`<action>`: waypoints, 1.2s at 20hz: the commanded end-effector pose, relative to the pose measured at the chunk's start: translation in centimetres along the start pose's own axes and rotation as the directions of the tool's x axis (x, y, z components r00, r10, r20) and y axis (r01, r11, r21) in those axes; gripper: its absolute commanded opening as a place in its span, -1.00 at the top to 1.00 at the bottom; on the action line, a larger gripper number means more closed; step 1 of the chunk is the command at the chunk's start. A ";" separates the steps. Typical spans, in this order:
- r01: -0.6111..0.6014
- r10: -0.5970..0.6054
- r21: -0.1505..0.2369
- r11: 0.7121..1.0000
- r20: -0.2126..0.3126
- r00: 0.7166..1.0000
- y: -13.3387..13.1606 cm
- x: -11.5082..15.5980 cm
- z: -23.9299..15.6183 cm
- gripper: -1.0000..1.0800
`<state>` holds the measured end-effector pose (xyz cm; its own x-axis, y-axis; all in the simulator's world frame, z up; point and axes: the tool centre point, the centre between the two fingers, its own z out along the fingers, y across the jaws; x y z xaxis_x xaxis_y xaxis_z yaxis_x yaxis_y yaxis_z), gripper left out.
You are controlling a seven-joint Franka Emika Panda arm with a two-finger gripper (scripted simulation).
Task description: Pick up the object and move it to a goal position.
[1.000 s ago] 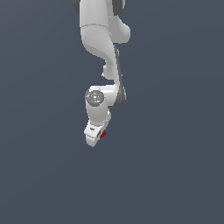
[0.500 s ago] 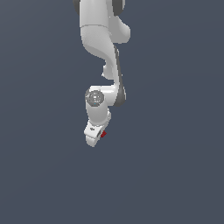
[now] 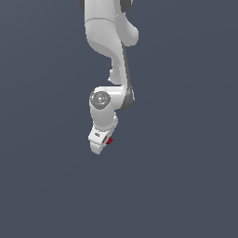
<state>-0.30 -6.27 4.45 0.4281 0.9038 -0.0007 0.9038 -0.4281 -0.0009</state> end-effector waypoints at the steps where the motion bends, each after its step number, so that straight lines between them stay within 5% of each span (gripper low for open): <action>1: 0.000 0.000 -0.002 1.000 0.000 1.000 0.1 0.0 -1.5 1.00; 24: 0.003 -0.003 0.000 1.000 -0.002 1.000 0.6 0.3 -26.3 1.00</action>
<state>0.43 -6.26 28.98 0.4254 0.9050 0.0013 0.9050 -0.4254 0.0003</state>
